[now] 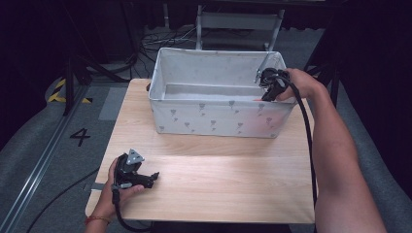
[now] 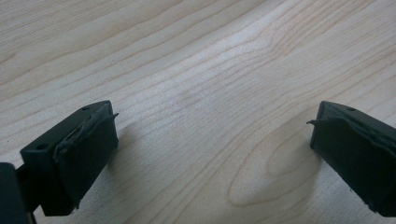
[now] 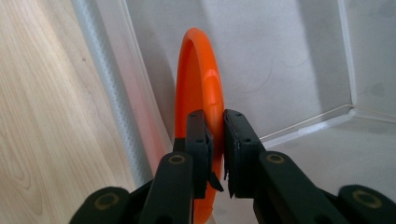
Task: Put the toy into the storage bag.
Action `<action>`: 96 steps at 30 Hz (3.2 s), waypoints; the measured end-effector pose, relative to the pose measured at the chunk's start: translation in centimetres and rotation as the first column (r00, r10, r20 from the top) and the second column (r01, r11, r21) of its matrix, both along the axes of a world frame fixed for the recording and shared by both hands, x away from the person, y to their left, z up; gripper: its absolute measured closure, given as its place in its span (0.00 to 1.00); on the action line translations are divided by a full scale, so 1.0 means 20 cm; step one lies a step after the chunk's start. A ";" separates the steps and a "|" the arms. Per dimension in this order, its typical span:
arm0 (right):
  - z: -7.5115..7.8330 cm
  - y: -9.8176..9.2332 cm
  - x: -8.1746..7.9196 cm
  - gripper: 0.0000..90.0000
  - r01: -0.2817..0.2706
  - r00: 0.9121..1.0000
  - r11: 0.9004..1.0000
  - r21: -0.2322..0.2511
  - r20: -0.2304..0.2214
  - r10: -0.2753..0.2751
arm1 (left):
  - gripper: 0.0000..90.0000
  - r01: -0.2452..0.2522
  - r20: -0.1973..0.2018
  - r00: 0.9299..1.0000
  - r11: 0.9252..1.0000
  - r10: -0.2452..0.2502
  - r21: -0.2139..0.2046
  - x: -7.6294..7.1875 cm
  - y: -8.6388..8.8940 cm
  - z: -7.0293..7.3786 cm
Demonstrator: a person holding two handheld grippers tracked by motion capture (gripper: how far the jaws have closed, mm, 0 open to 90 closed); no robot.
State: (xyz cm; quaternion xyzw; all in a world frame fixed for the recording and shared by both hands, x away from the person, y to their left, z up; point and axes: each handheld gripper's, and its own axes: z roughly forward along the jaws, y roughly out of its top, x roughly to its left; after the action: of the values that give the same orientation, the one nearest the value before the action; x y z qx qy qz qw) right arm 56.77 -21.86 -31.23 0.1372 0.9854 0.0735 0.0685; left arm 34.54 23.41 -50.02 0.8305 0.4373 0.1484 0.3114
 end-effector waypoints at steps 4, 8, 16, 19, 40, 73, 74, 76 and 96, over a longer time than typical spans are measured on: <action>-0.02 0.00 0.00 0.90 0.014 1.000 1.000 -0.022 -0.011 -0.014 | 0.01 0.000 0.000 1.000 1.000 0.000 0.000 0.00 0.00 0.00; -0.03 -0.01 0.00 0.90 0.021 0.999 1.000 -0.022 -0.024 -0.021 | 0.01 0.000 0.000 1.000 1.000 0.000 0.000 0.00 0.00 0.00; -0.04 -0.05 0.01 0.85 0.068 0.998 0.998 0.000 -0.014 -0.068 | 0.01 0.000 0.000 1.000 1.000 0.000 0.001 0.00 0.00 0.00; -0.03 -0.06 0.00 0.85 0.070 0.998 0.998 -0.002 -0.002 -0.070 | 0.01 0.000 0.000 1.000 1.000 0.000 0.001 0.00 0.00 0.00; 0.11 -0.18 -0.14 0.51 0.136 0.966 0.926 0.352 0.160 -0.202 | 0.01 0.004 -0.001 1.000 1.000 -0.004 0.002 0.01 0.00 0.00; 0.21 -0.34 -0.59 0.29 0.168 0.852 0.833 0.527 0.347 -0.391 | 0.01 -0.001 -0.001 1.000 1.000 0.001 0.001 0.00 0.00 0.00; 0.20 -0.35 -0.60 0.28 0.168 0.850 0.834 0.525 0.351 -0.393 | 0.01 -0.001 -0.001 1.000 1.000 0.001 0.001 0.00 0.00 0.00; 0.19 -0.35 -0.62 0.25 0.162 0.844 0.836 0.524 0.365 -0.392 | 0.01 0.000 -0.001 1.000 1.000 0.000 0.001 0.00 0.00 0.00; -0.02 -0.42 -0.88 0.22 0.188 0.790 0.812 0.552 0.406 -0.459 | 0.01 -0.002 -0.001 1.000 1.000 0.002 0.000 0.01 0.00 0.00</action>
State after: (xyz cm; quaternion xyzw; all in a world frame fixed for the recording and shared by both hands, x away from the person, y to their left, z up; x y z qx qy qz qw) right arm 39.20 -30.31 -31.60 0.2971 0.8380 0.3384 0.3082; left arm 34.64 23.35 -50.03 0.8302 0.4382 0.1482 0.3110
